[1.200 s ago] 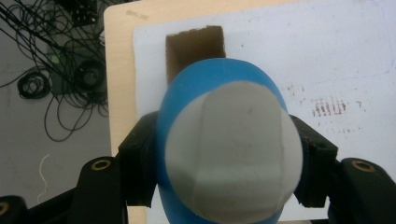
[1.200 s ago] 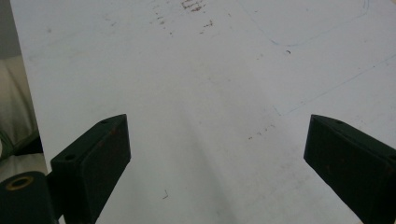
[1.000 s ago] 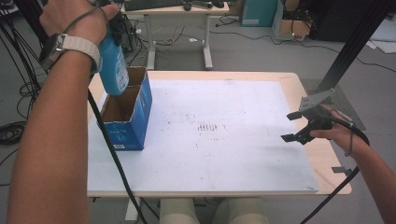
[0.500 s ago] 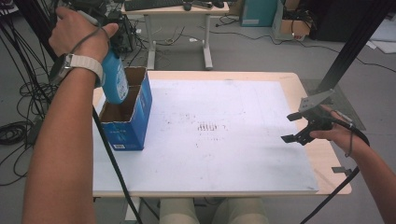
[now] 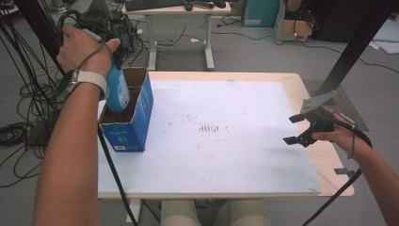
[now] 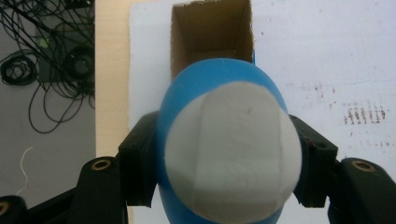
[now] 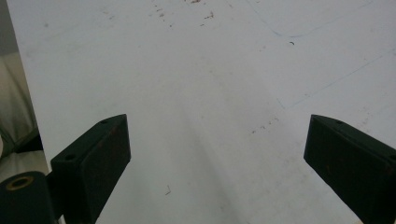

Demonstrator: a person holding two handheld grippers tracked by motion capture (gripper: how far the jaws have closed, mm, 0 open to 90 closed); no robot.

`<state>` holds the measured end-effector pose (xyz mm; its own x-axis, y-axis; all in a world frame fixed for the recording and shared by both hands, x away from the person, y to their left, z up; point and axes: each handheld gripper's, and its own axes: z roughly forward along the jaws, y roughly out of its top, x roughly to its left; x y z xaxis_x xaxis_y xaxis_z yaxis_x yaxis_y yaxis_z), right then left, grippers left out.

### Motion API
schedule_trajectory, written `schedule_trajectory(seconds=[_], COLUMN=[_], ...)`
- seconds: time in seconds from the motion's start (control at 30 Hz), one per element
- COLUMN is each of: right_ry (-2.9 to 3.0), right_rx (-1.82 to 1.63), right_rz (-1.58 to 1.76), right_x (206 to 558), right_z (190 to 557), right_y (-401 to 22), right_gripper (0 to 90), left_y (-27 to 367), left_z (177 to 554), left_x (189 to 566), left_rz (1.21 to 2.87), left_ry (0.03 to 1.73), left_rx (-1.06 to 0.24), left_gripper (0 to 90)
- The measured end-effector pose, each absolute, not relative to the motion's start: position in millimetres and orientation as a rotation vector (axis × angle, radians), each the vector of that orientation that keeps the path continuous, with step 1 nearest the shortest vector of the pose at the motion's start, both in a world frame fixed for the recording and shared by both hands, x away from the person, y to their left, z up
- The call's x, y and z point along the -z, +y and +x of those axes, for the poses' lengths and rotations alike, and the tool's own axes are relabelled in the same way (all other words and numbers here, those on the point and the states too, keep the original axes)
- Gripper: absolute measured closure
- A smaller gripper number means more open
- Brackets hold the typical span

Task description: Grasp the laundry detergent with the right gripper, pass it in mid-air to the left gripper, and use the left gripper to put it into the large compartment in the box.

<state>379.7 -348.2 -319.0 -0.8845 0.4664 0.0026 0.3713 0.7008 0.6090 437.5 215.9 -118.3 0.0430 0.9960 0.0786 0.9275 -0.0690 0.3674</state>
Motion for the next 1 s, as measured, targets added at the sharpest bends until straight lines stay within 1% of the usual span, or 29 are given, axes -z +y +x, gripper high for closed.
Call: schedule_trajectory(seconds=[0.2, 0.27, 1.0], right_ry=[2.755, 2.732, 2.739], right_rx=[-0.93, -0.971, -0.959], right_rz=[0.693, 0.724, 0.737], right_x=[320.0, 322.3, 326.2], right_z=[379.7, 378.6, 380.4], right_y=[-349.5, -348.1, -349.3], right_gripper=[7.3, 7.3, 7.2], left_y=[216.7, 217.3, 221.6], left_z=[440.2, 440.8, 446.4], left_x=[136.0, 142.5, 211.9], left_rz=[2.111, 2.113, 2.128], left_ry=[1.987, 1.986, 1.982], left_rx=[-0.469, -0.464, -0.421], left_gripper=[37.6, 37.6, 37.6])
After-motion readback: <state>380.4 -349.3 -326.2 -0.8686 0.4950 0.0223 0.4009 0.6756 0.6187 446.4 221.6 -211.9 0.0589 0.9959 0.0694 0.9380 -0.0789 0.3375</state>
